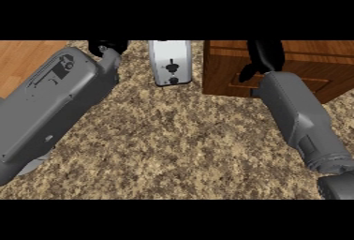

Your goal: Pick up the can, place it into the drawer and close the drawer

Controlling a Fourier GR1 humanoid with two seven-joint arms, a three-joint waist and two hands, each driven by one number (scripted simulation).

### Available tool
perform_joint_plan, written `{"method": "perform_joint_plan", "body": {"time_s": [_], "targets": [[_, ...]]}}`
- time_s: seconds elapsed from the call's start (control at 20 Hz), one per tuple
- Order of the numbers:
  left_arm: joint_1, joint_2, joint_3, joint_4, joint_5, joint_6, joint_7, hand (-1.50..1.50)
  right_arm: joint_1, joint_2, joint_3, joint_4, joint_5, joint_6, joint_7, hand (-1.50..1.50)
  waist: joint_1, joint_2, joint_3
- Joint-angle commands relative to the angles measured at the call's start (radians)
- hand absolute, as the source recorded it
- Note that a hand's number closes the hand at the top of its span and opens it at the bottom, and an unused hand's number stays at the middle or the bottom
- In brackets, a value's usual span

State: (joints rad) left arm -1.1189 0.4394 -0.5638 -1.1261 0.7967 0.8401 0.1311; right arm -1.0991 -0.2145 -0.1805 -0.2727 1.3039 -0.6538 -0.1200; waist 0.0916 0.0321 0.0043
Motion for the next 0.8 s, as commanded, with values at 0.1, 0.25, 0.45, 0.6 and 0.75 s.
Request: {"method": "perform_joint_plan", "body": {"time_s": [0.1, 0.25, 0.45, 0.6, 0.75], "targets": [[0.007, -0.001, -0.002, -0.033, -0.006, 0.009, 0.037, -1.5, -0.108, -0.033, -0.018, 0.05, 0.008, 0.004, 0.05, -1.5, 0.017, 0.003, -0.002], [0.006, 0.017, -0.008, -0.068, -0.009, 0.007, 0.059, -1.5, -0.171, -0.061, -0.029, 0.061, -0.004, 0.074, 0.029, -1.5, 0.029, 0.0, -0.002], [0.038, 0.038, 0.004, -0.08, -0.017, -0.005, 0.038, -1.5, -0.155, -0.008, -0.138, 0.067, -0.145, 0.137, -0.142, -1.5, 0.025, 0.003, 0.001], [0.043, 0.04, 0.0, -0.102, -0.009, -0.004, 0.064, -1.5, -0.139, 0.022, -0.254, 0.068, -0.273, 0.178, -0.189, -1.5, 0.03, 0.004, 0.003], [0.056, 0.055, 0.003, -0.11, -0.015, -0.003, 0.061, -1.5, -0.165, 0.039, -0.35, 0.061, -0.373, 0.239, -0.233, -1.5, 0.024, -0.002, 0.003]]}}
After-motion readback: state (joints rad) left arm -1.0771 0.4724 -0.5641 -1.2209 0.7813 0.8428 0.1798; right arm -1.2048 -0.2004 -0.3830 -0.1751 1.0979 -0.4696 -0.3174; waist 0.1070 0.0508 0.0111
